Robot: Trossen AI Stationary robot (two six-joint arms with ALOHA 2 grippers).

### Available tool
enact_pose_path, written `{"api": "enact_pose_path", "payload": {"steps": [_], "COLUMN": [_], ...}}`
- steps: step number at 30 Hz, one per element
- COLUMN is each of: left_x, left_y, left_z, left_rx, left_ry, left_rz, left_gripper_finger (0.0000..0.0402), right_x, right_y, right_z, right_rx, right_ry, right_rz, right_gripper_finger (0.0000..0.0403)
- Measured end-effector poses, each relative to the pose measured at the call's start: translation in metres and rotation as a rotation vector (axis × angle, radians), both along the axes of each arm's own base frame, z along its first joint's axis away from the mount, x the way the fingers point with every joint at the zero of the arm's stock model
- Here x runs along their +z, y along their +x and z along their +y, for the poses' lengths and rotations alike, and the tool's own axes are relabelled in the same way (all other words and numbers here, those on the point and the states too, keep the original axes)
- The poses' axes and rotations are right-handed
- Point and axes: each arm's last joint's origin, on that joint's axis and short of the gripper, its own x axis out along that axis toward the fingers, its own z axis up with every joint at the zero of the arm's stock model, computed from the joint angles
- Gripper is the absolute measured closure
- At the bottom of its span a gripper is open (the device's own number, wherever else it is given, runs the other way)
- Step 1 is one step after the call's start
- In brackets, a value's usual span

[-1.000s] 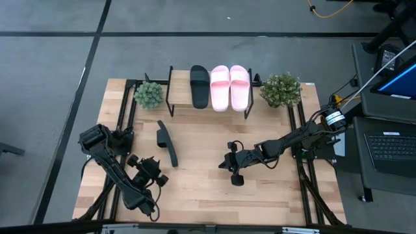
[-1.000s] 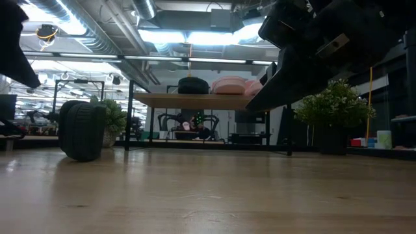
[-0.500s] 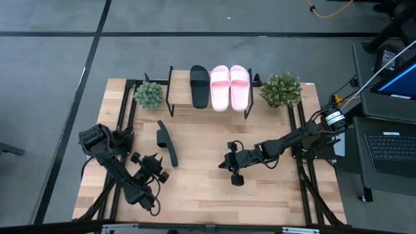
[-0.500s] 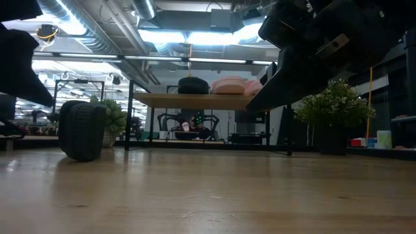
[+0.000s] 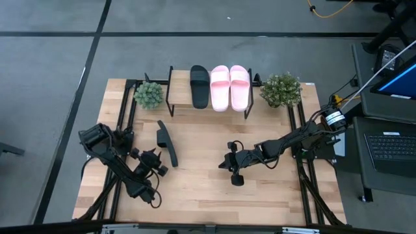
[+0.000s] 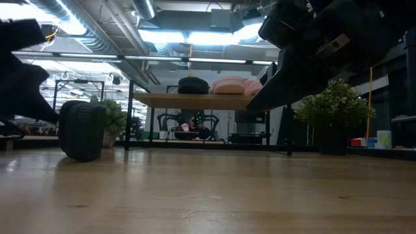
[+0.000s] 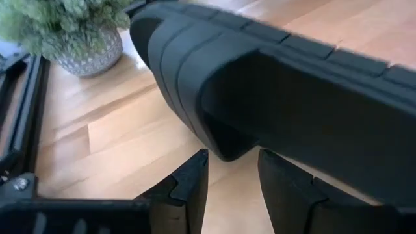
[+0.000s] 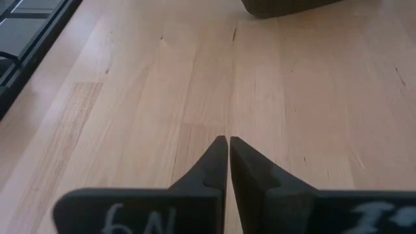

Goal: Pick and place slides into the shelf
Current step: Put the black slipper on the shelf

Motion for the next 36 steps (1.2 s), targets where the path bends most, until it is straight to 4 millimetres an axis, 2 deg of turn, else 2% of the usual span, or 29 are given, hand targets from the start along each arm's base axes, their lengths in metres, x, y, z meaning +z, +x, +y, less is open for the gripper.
{"api": "enact_pose_path", "payload": {"steps": [8,29,32,36], "left_x": [-0.011,-0.016,-0.016,-0.016], "left_y": [0.002,0.011,0.012,0.012], "left_z": [0.013,0.035,0.035,0.035], "left_rx": [0.019,0.114,0.114,0.115], "left_ry": [-0.006,0.016,0.014,0.014], "left_rz": [-0.038,-0.032,-0.034,-0.033], "left_gripper_finger": [0.0276,0.0277,0.0291,0.0342], "right_x": [0.000,0.000,0.000,0.000], "right_y": [0.000,0.000,0.000,0.000], "right_z": [0.000,0.000,0.000,0.000], "right_rx": [0.000,-0.001,-0.002,-0.002], "right_ry": [0.000,0.001,0.003,0.003], "right_rz": [0.000,0.000,0.000,0.000], "right_gripper_finger": [0.0382,0.0382,0.0382,0.0382]}}
